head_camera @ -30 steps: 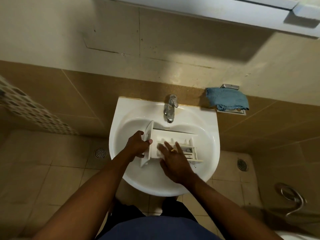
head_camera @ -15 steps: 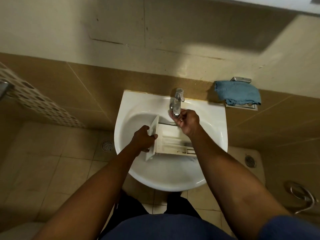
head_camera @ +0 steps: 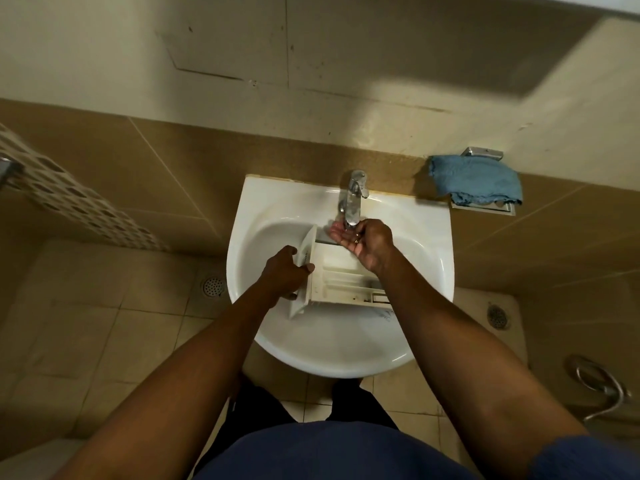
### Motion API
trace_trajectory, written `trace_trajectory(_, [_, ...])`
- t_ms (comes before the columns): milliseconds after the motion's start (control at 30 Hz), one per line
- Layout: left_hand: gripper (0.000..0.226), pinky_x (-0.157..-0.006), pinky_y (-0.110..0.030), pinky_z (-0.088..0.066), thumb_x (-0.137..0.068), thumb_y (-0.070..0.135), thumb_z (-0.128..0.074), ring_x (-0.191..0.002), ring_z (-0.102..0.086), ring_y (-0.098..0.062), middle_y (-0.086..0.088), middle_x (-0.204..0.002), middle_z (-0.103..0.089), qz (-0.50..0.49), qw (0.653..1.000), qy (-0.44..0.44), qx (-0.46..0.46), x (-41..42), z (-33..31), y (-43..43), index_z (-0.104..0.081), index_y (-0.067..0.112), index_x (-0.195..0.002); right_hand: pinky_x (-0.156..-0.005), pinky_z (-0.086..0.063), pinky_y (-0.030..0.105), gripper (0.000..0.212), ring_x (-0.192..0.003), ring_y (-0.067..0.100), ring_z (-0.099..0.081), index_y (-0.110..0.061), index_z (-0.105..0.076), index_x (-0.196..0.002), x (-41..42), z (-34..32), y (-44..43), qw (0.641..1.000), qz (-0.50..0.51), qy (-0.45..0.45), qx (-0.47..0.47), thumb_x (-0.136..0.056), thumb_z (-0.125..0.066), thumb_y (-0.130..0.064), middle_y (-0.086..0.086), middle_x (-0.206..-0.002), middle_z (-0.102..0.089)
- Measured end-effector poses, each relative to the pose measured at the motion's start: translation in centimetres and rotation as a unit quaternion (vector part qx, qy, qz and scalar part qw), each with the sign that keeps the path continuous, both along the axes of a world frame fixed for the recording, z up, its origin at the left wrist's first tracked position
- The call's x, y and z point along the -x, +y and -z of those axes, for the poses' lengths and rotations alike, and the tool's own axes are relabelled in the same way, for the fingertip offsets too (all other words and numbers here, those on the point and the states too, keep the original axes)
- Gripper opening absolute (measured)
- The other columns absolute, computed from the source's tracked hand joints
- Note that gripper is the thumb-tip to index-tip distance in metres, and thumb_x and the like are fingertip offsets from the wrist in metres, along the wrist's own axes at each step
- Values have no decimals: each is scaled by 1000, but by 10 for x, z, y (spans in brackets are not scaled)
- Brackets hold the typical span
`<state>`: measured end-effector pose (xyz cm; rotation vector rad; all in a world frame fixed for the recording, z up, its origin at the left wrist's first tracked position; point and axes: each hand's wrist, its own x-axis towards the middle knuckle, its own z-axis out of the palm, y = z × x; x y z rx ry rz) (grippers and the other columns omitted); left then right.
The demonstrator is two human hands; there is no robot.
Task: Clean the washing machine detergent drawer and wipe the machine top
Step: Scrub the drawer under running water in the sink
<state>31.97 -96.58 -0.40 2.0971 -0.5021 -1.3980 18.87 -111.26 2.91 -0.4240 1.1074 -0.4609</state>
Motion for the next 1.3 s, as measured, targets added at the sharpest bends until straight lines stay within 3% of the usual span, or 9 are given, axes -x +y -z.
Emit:
trace_trajectory(200, [67,-66,-43,-64,-91,33,-74,-106,-65,-32,-12,-125,-61,4,1000,-10,16,0,0,3,-39,24,-148,-105,-53,47,34,-113,36,-69,5,-71,-117,20,4,88,922,-214,172,272,-97,-44,4,23,-118,-72])
trace_trajectory(367, [68,-56,-36,-61,-92,33,-72,-110,-63,-34,-13,-131,-58,18,999,-19,28,0,0,4,-37,22,-150,-128,-11,36,68,-155,29,-21,-2,-25,-159,78,19,160,557,-516,227,610,-93,-39,-10,18,-165,-24])
trace_trajectory(467, [68,-52,-33,-59,-93,32,-72,-109,-63,-34,-14,-133,-57,20,999,-18,27,-1,2,3,-37,22,-149,-128,-14,48,66,-152,31,-30,0,-33,-156,87,2,153,444,-573,277,631,-92,-50,-9,21,-161,-33])
trace_trajectory(600, [68,-56,-36,-61,-92,32,-73,-108,-64,-33,-14,-131,-58,15,1000,-1,23,-3,1,3,-37,22,-149,-118,-35,47,48,-111,36,-69,-1,-66,-127,84,-12,125,475,-483,329,658,-81,-53,-5,21,-122,-71])
trace_trajectory(767, [68,-57,-38,-62,-92,32,-73,-106,-65,-33,-13,-130,-58,16,1000,-9,23,-3,0,2,-38,22,-149,-123,-29,47,68,-144,36,-43,2,-43,-150,58,7,135,494,-510,288,643,-83,-54,-1,24,-153,-46])
trace_trajectory(967, [69,-49,-30,-57,-92,35,-72,-106,-65,-32,-12,-132,-56,25,999,-12,28,-4,3,3,-36,22,-150,-123,-29,49,52,-131,24,-59,-9,-64,-134,91,5,132,379,-552,269,692,-83,-57,-11,14,-134,-66])
trace_trajectory(1100, [69,-49,-30,-58,-92,34,-72,-105,-65,-32,-13,-132,-56,21,999,-11,29,-4,3,3,-37,21,-150,-101,-55,40,44,-103,29,-73,-11,-75,-120,80,5,127,515,-439,277,682,-80,-58,-3,10,-115,-76])
trace_trajectory(1167, [69,-49,-30,-58,-91,34,-73,-104,-65,-31,-13,-130,-57,16,999,-15,29,-4,3,4,-38,22,-149,-103,-54,41,54,-121,32,-65,-6,-66,-133,69,13,133,550,-420,283,664,-80,-58,0,15,-132,-68])
trace_trajectory(1300, [69,-47,-29,-56,-91,34,-73,-104,-65,-32,-13,-131,-58,20,999,-17,30,-2,4,3,-38,22,-149,-121,-34,46,69,-147,30,-41,-4,-45,-151,77,23,146,471,-502,298,662,-83,-53,-8,16,-158,-42])
